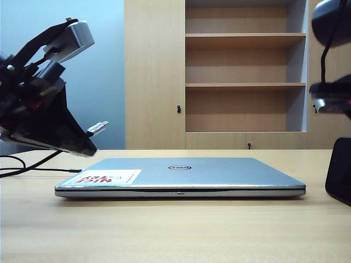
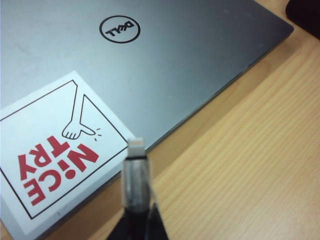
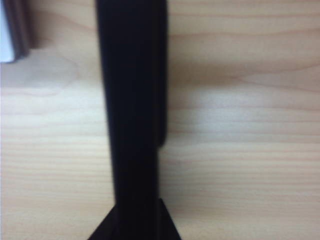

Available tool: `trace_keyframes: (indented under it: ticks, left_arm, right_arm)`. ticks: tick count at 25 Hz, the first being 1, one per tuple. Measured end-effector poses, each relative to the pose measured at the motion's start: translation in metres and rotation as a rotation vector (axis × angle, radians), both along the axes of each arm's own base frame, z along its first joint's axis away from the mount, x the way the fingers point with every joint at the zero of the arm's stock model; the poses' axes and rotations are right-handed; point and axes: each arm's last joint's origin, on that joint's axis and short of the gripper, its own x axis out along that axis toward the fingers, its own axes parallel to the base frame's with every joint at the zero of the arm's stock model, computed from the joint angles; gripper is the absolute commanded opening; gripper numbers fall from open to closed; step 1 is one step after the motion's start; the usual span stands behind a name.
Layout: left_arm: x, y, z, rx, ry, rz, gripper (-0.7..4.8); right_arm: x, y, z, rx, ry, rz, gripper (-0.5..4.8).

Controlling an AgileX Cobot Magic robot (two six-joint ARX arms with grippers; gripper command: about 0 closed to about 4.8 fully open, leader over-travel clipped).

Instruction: Pick up the charging cable and the phone, plug the charging cable into the charging port on the phone, and finally place them back on the table.

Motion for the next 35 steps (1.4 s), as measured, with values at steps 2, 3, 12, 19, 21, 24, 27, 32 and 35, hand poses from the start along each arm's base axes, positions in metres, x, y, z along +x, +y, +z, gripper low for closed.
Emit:
trace_keyframes:
  ticks: [2,3,12,19,21,24,27,32,35]
  left_arm:
    - [0.000,0.000,0.000,0.000,0.000,0.000,-0.06]
    - [0.000,0.000,0.000,0.000,0.000,0.000,-0.06]
    - [-0.010,-0.012,0.000,-0.029,0.032,-0.055,-0.06]
    - [-0.022,-0.025,-0.007,-0.055,0.143,-0.080,-0.06]
    - [-0.024,-0.030,-0.012,-0.040,0.175,-0.096,-0.06]
    - [-0.027,-0.035,-0.020,-0.037,0.247,-0.085,-0.06]
    - [-0.027,-0.035,-0.023,-0.050,0.284,-0.053,-0.06]
    - [-0.025,-0.037,-0.020,-0.100,0.291,-0.033,-0.06]
    - [-0.022,-0.041,-0.014,-0.185,0.269,-0.019,-0.06]
  right_arm:
    - [0.003,0.001,-0.005,-0.003,0.021,0.000,0.18]
    - [0.005,0.002,-0.008,0.001,0.034,0.001,-0.06]
    - [0.015,0.011,0.014,0.206,-0.002,0.044,-0.06]
    - [0.044,0.028,0.035,0.611,-0.288,0.088,-0.05]
    - [0.051,0.030,0.039,0.648,-0.354,0.071,-0.05]
    - [0.056,0.033,0.033,0.742,-0.419,0.040,-0.05]
    - [0.056,0.034,0.021,0.816,-0.430,0.008,-0.05]
    - [0.052,0.034,-0.002,0.908,-0.462,-0.052,-0.05]
    - [0.043,0.033,-0.022,1.004,-0.495,-0.136,-0.05]
